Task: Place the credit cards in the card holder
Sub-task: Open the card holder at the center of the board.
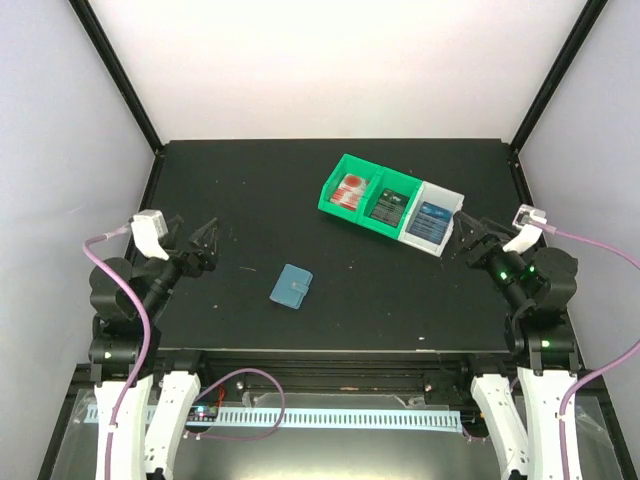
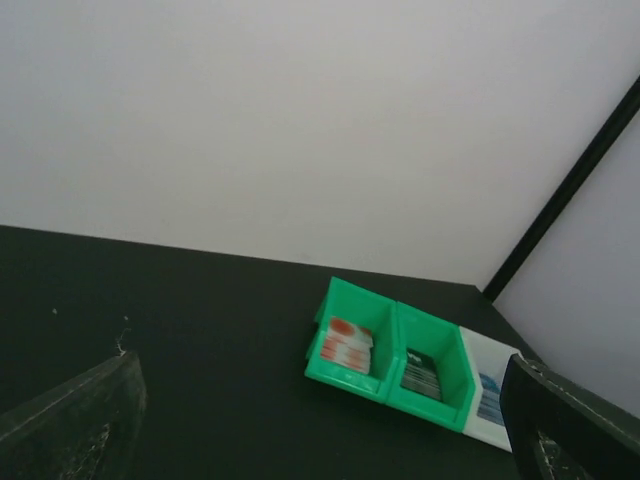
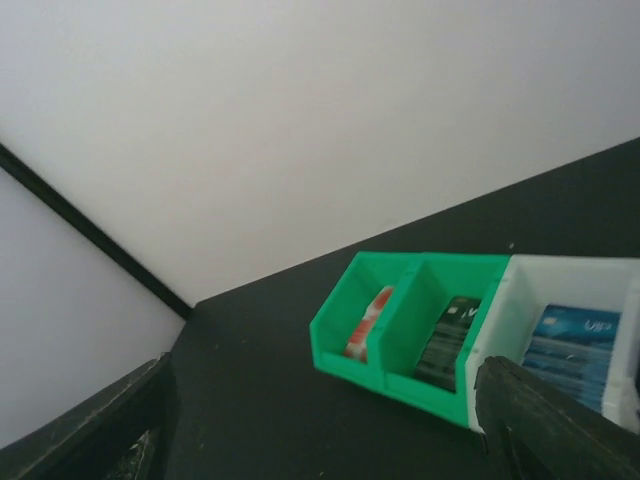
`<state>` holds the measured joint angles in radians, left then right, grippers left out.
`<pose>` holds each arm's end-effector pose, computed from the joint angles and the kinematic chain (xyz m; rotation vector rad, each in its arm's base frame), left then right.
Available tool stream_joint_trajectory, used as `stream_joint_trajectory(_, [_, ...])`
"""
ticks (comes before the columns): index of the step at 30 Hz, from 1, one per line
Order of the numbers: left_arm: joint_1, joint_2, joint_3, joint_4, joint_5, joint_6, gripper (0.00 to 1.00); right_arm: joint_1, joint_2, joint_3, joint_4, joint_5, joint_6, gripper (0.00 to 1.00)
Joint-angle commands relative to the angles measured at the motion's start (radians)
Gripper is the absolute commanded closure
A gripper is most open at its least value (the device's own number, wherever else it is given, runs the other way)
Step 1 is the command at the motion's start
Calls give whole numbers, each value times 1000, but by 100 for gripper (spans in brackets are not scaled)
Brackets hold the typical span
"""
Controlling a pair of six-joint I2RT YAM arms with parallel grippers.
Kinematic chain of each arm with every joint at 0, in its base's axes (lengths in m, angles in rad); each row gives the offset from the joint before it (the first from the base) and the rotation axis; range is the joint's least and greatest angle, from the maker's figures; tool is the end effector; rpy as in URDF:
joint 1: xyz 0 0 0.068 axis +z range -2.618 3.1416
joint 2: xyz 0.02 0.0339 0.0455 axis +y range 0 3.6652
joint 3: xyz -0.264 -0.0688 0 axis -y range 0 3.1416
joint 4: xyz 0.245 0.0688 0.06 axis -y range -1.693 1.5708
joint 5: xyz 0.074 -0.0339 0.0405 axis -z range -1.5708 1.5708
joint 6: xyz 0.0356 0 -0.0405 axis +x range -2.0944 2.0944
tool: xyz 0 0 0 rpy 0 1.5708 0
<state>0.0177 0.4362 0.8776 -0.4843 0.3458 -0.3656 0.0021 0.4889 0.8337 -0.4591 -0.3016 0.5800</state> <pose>0.0842 -0.0106 0.3793 -0.0424 1.6382 -0.5460 0.1045 0.0108 0.3645 0.2654 1.7070 0.6872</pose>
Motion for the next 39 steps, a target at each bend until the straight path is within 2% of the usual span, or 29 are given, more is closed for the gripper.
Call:
stream_joint_trajectory(1, [18,-28,-33,-24,86,-53,1,-23,-5,-36,46,-135,37,18])
stream_joint_trajectory(4, [22,-37,-58,-19,152,-64,1,-29,-5,-68,75,-203,38,16])
stream_joint_trajectory(8, [25,-31,-95,18,236,-130,1,-33,81,-83,89,-422,9,15])
stream_joint_trajectory(10, [26,-21,-121,53,278,-158,1,-34,112,-112,116,-459,23,15])
stream_joint_trajectory(12, [26,-1,-157,127,385,-157,1,-33,135,-158,174,-484,50,15])
stream_joint_trajectory(15, [25,56,-175,90,397,-170,1,-8,189,-212,232,-503,68,15])
stream_joint_trajectory(19, [16,147,-195,-81,322,-114,1,115,275,-247,239,-419,51,15])
stream_joint_trajectory(24, [-38,219,-257,-145,215,-105,1,362,400,-265,277,-255,81,15])
stream_joint_trajectory(29, [-150,323,-315,-67,133,-172,1,548,583,-186,277,-111,108,15])
stream_joint_trajectory(34, [-256,527,-337,84,144,-220,3,665,760,-84,243,5,108,15])
stream_joint_trajectory(36, [-274,631,-326,118,132,-222,6,682,806,-73,257,23,127,18])
stream_joint_trajectory(39, [-289,770,-296,137,137,-216,19,704,897,-33,238,46,148,28])
